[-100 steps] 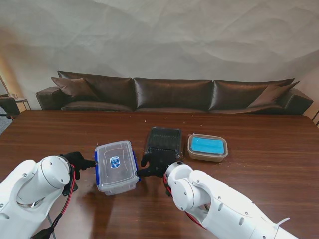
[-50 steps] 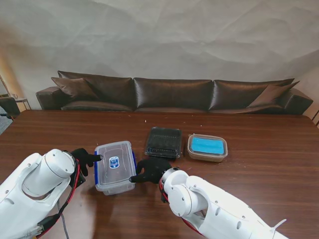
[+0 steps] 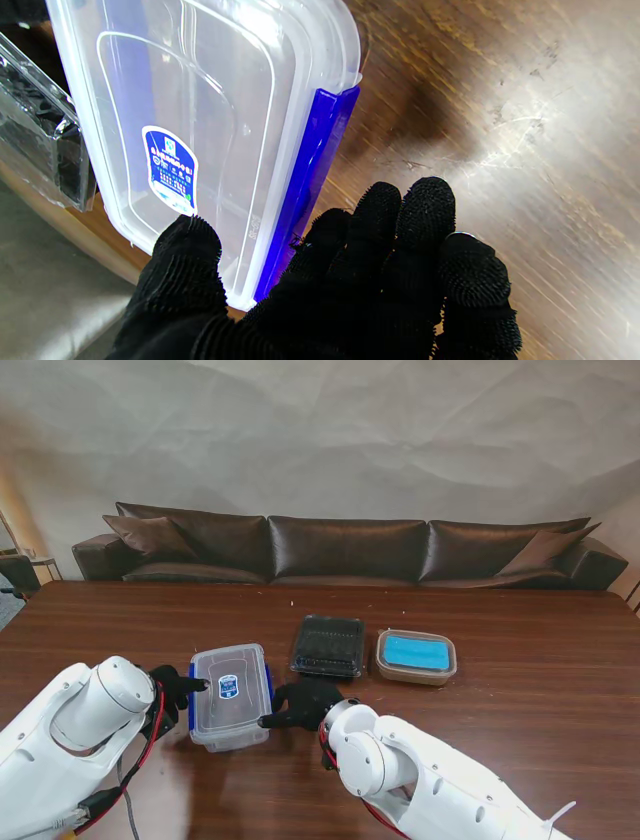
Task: Pair container bodies with their lids
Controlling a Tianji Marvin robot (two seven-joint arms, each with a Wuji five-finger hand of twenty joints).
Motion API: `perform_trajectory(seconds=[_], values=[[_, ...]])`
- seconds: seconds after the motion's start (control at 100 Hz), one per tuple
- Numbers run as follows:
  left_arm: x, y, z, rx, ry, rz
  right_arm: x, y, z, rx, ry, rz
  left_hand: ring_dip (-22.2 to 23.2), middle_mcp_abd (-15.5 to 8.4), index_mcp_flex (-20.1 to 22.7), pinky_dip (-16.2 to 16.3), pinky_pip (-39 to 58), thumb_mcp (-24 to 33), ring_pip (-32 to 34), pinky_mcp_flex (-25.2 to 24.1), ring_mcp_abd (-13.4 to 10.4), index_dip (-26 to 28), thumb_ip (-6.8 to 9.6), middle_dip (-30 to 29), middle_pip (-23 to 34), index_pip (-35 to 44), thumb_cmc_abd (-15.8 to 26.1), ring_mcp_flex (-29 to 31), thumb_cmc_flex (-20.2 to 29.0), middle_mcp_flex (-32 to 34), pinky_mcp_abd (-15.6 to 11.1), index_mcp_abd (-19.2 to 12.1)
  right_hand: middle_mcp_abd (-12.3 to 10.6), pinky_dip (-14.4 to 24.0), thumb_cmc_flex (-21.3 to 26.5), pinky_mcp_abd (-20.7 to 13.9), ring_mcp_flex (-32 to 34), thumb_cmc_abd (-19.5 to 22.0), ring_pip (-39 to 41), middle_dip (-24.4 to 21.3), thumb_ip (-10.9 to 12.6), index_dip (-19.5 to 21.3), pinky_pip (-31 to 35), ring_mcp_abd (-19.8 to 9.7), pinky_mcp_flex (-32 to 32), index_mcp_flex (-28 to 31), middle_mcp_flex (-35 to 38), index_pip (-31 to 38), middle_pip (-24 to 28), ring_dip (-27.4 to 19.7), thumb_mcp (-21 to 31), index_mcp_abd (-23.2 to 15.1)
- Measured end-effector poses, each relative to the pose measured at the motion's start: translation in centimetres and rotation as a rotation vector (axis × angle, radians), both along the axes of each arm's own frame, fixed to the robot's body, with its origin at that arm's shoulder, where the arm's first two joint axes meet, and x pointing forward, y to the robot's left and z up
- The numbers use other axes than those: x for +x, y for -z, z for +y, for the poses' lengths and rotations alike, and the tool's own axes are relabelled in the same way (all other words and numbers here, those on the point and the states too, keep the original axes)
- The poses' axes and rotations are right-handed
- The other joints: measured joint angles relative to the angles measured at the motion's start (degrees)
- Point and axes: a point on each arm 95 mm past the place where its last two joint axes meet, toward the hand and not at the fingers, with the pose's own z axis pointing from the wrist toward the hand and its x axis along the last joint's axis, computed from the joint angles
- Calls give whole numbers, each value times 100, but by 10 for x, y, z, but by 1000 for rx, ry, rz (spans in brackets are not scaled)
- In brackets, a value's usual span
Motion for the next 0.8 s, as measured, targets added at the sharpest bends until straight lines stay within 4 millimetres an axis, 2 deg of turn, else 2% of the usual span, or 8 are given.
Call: perform_trajectory(seconds=[0.22, 0.54, 0.68, 0.8], values=[[7, 5, -2, -5, -2, -36, -4, 3, 2, 40, -3, 32, 5, 0, 0, 3, 1, 0, 1, -16, 0, 5, 0, 3, 1, 0, 1, -4, 0, 0, 0, 59, 1, 0, 0, 4, 59, 0, 34, 1, 0, 50, 38, -10, -13, 1, 0, 6, 1, 0, 7, 57], [27, 15, -4, -23, 9, -77, -10, 10, 6, 89, -10, 53, 66, 4, -18, 74, 3, 0, 1, -165, 10, 60, 0, 71, -54, -100, 1, -70, 1, -2, 1, 56, 2, 0, 6, 7, 59, 4, 37, 2, 0, 61, 40, -10, -14, 13, 0, 40, 0, 0, 129, 126], [31, 13, -4, 2, 20, -81, -13, 14, 9, 117, -28, 55, 68, 4, -28, 79, 4, 0, 1, -233, 29, -26, 0, 81, -55, -171, 1, -160, 1, -2, 1, -59, 4, 0, 8, 26, 59, 7, 38, 2, 0, 62, 43, -10, -20, 13, 0, 41, 1, 0, 251, 125], [31, 10, -2, 50, 36, -79, -17, 17, 13, 133, -42, 61, 68, 4, -82, 80, 4, 0, 1, -265, 31, -27, 0, 87, -58, -173, 1, -160, 113, -2, 1, -316, 4, 0, 8, 55, 59, 16, 82, 2, 0, 62, 45, -10, -54, 6, 0, 24, 1, 2, 332, -6]])
